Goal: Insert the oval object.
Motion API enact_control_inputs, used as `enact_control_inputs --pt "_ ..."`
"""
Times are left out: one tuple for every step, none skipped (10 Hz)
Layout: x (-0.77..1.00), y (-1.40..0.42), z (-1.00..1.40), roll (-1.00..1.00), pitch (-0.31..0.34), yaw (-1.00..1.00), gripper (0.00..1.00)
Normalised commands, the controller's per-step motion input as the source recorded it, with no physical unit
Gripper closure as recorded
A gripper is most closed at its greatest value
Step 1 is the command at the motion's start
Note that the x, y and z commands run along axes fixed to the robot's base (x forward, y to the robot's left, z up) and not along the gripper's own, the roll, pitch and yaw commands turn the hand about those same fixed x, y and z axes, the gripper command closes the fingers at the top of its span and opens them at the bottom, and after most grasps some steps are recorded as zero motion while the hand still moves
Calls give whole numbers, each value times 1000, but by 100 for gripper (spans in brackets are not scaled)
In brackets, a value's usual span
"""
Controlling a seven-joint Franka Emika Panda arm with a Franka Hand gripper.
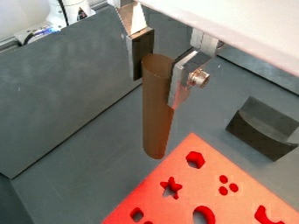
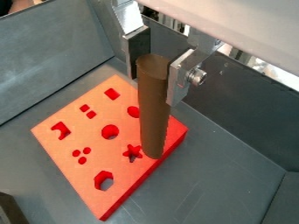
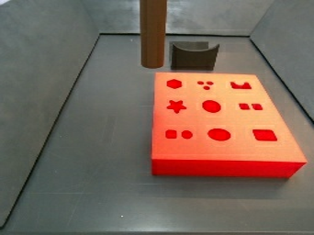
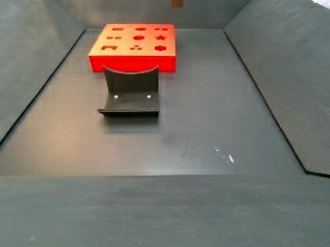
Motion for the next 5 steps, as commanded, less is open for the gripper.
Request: enact_control_inputs --pt "414 -177 -114 0 -20 -69 100" --pt "749 -251 -63 -3 -4 -60 100" --pt "946 -406 -23 0 0 -51 100" --pt "977 -431 -23 0 0 -17 100" --pt "1000 -466 0 71 34 0 100"
